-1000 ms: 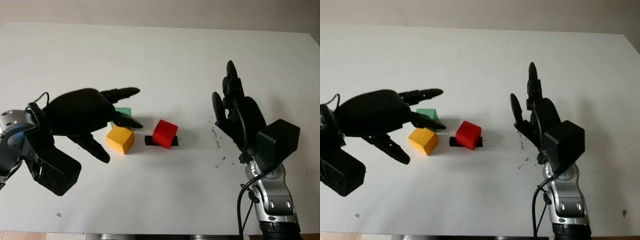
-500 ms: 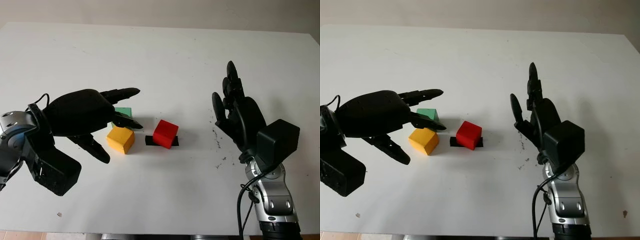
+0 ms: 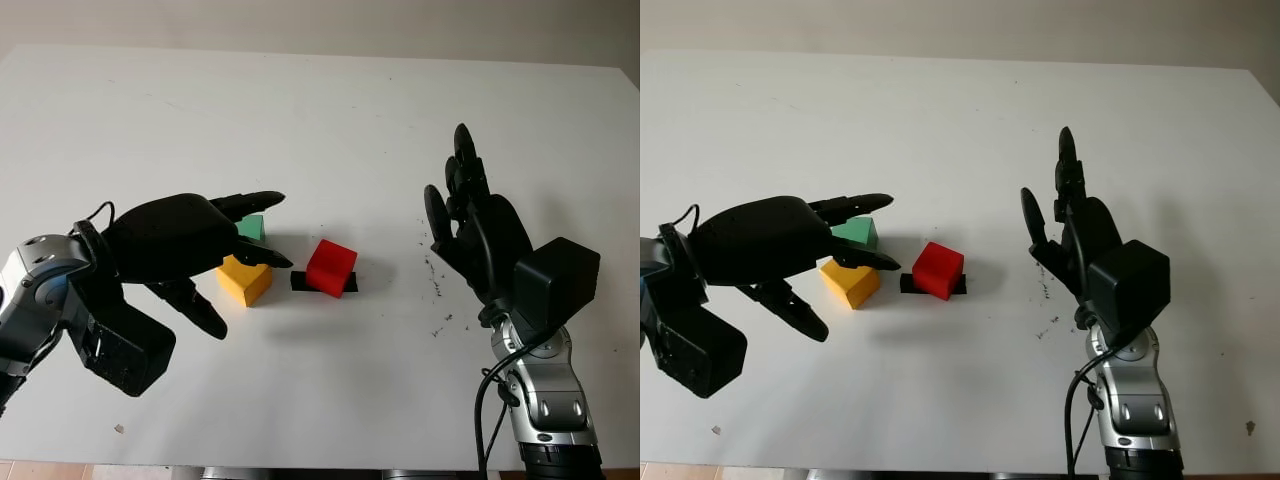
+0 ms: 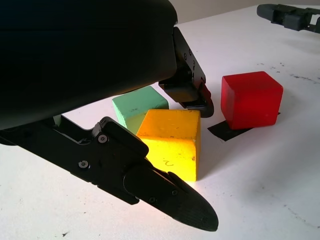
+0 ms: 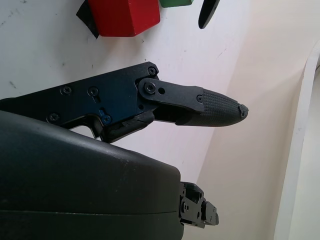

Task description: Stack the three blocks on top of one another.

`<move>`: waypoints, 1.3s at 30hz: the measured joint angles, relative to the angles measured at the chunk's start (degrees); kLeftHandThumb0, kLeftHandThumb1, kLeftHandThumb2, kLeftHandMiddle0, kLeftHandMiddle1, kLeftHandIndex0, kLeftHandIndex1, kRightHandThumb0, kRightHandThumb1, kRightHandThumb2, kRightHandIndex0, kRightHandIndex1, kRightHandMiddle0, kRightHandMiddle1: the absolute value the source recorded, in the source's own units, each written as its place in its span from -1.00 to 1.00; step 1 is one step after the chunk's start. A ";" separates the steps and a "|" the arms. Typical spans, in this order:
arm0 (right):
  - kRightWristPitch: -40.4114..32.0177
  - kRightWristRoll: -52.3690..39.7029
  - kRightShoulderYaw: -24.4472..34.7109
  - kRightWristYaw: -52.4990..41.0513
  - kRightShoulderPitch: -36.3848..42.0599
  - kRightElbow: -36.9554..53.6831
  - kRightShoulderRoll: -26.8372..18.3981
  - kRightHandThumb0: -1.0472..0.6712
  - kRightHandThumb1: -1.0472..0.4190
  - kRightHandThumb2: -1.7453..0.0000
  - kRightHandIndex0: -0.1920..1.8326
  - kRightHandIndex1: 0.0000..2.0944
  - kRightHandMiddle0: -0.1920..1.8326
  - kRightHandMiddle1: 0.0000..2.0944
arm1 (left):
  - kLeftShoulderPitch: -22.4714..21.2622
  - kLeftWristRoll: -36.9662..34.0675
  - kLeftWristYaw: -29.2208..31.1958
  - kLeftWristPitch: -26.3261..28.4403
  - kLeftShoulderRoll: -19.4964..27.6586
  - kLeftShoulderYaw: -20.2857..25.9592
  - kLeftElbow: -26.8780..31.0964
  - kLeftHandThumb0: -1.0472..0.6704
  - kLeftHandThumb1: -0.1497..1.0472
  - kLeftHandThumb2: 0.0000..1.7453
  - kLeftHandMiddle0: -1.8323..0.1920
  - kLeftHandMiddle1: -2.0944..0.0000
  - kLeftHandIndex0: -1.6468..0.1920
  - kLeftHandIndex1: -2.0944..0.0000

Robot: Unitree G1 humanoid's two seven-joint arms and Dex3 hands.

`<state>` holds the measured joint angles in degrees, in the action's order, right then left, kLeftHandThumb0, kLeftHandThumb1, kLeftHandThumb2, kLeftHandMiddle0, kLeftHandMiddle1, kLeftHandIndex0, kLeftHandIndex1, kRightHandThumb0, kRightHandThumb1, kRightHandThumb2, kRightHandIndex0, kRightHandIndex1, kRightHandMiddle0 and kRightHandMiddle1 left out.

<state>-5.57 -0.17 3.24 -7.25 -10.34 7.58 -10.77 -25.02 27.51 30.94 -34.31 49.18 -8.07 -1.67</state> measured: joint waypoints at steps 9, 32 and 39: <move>-0.54 -0.05 0.04 -0.49 0.32 0.58 -0.07 -0.62 -1.00 0.33 -0.99 -0.95 -0.95 -0.95 | 0.00 6.01 -7.60 -3.04 -0.06 0.13 -0.77 -0.63 0.66 -0.93 0.79 0.93 0.13 0.89; -0.75 0.26 0.01 -0.57 0.45 0.71 -0.09 -0.62 -1.00 0.33 -0.99 -0.95 -0.95 -0.95 | -0.75 20.09 -17.89 -5.46 2.94 2.89 4.43 -0.52 0.64 -0.94 0.69 0.94 0.13 0.58; -0.61 -0.01 0.20 -0.66 0.47 0.71 -0.10 -0.63 -1.00 0.34 -0.99 -0.95 -0.94 -0.95 | -0.75 19.99 -17.53 -5.44 2.98 2.88 4.42 -0.54 0.64 -0.94 0.67 0.94 0.30 0.19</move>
<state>-6.18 -0.18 3.45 -7.91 -9.87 8.29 -10.87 -25.78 47.50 13.41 -39.75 52.17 -5.19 2.76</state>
